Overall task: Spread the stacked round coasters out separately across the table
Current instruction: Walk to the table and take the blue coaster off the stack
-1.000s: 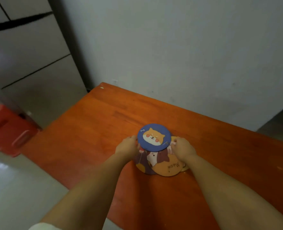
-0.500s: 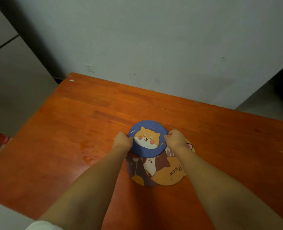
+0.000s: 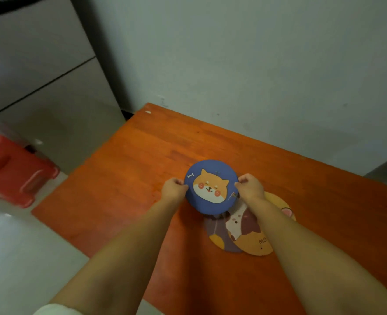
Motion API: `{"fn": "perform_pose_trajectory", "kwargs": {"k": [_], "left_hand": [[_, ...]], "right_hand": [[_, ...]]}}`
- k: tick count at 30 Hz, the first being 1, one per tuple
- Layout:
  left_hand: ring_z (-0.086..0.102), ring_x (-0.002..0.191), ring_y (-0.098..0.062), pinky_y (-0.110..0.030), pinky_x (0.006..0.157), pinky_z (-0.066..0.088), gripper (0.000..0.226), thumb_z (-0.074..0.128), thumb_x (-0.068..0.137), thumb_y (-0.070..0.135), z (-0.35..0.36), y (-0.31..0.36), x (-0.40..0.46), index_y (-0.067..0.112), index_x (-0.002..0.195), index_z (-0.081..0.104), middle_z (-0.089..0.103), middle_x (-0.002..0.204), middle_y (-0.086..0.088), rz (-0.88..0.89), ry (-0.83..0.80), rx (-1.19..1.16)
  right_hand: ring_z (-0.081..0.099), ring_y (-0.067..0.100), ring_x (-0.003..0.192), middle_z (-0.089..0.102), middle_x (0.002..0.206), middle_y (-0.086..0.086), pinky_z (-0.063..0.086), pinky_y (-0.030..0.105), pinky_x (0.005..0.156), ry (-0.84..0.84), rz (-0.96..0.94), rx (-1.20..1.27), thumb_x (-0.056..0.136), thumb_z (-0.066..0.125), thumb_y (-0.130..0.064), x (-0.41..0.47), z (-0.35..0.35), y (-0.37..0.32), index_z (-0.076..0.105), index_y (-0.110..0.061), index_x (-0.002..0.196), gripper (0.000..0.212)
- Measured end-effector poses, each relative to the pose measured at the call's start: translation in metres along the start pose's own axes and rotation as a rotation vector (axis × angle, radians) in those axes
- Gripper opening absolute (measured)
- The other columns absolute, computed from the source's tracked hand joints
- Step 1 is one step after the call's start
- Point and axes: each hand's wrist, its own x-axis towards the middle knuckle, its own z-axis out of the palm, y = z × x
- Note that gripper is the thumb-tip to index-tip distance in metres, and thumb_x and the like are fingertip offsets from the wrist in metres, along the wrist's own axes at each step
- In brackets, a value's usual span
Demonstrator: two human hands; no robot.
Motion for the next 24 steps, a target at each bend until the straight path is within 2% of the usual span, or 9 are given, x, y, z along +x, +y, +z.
{"fn": "perform_pose_trajectory", "kwargs": {"k": [2, 5, 7, 11, 12, 16, 22, 24], "left_hand": [[0.040, 0.070, -0.025, -0.037, 0.067, 0.040, 0.039, 0.054, 0.088, -0.002, -0.026, -0.007, -0.003, 0.015, 0.058, 0.035, 0.041, 0.060, -0.010, 0.005, 0.016, -0.009], [0.038, 0.061, -0.024, -0.034, 0.057, 0.040, 0.039, 0.054, 0.089, -0.003, -0.061, -0.022, -0.002, 0.014, 0.059, 0.035, 0.041, 0.060, -0.010, 0.011, 0.019, -0.035], [0.038, 0.056, -0.022, -0.031, 0.052, 0.038, 0.039, 0.053, 0.089, -0.003, -0.084, -0.030, 0.001, 0.014, 0.059, 0.035, 0.041, 0.060, -0.010, 0.019, 0.012, -0.031], [0.035, 0.052, -0.021, -0.029, 0.047, 0.033, 0.040, 0.052, 0.089, -0.005, -0.138, -0.045, 0.014, 0.014, 0.059, 0.034, 0.039, 0.058, -0.010, 0.040, -0.021, -0.004], [0.034, 0.051, -0.021, -0.028, 0.046, 0.032, 0.040, 0.052, 0.089, -0.005, -0.154, -0.048, 0.019, 0.013, 0.059, 0.034, 0.038, 0.058, -0.010, 0.044, -0.036, 0.012], [0.038, 0.051, -0.020, -0.027, 0.048, 0.034, 0.039, 0.053, 0.089, -0.004, -0.210, -0.067, 0.035, 0.013, 0.059, 0.036, 0.041, 0.058, -0.010, 0.056, -0.126, 0.121], [0.040, 0.052, -0.020, -0.028, 0.052, 0.037, 0.042, 0.054, 0.090, -0.004, -0.254, -0.100, 0.048, 0.013, 0.058, 0.032, 0.041, 0.058, -0.010, 0.059, -0.207, 0.257], [0.042, 0.058, -0.022, -0.031, 0.058, 0.040, 0.043, 0.057, 0.088, -0.003, -0.260, -0.107, 0.054, 0.014, 0.057, 0.033, 0.042, 0.058, -0.009, 0.086, -0.215, 0.308]], "right_hand": [[0.056, 0.034, 0.094, 0.061, 0.114, 0.018, 0.046, 0.046, 0.084, -0.022, -0.045, -0.018, 0.096, 0.049, -0.013, -0.012, 0.013, -0.014, 0.058, -0.005, 0.111, 0.019], [0.052, 0.030, 0.082, 0.059, 0.098, 0.013, 0.047, 0.046, 0.078, -0.032, -0.122, -0.046, 0.096, 0.050, -0.016, -0.029, 0.037, -0.033, 0.052, -0.013, 0.093, 0.005], [0.051, 0.028, 0.079, 0.058, 0.092, 0.010, 0.045, 0.044, 0.074, -0.024, -0.144, -0.053, 0.095, 0.051, -0.014, -0.036, 0.055, -0.045, 0.049, -0.014, 0.089, 0.006], [0.059, 0.033, 0.092, 0.063, 0.099, 0.016, 0.042, 0.035, 0.074, 0.013, -0.113, -0.043, 0.092, 0.053, -0.011, -0.057, 0.102, -0.069, 0.050, -0.012, 0.088, 0.005], [0.061, 0.033, 0.095, 0.065, 0.101, 0.016, 0.043, 0.035, 0.075, 0.027, -0.091, -0.035, 0.092, 0.054, -0.011, -0.064, 0.116, -0.073, 0.050, -0.012, 0.088, 0.005], [0.051, 0.022, 0.085, 0.056, 0.092, 0.007, 0.039, 0.030, 0.073, 0.049, -0.015, 0.003, 0.092, 0.053, -0.010, -0.093, 0.170, -0.086, 0.050, -0.012, 0.088, 0.006], [0.051, 0.021, 0.083, 0.056, 0.090, 0.006, 0.038, 0.028, 0.070, 0.110, 0.093, 0.044, 0.093, 0.053, -0.011, -0.126, 0.234, -0.085, 0.050, -0.012, 0.087, 0.006], [0.051, 0.022, 0.082, 0.056, 0.090, 0.006, 0.038, 0.029, 0.070, 0.137, 0.108, 0.039, 0.093, 0.052, -0.011, -0.130, 0.246, -0.083, 0.049, -0.012, 0.087, 0.006]]}}
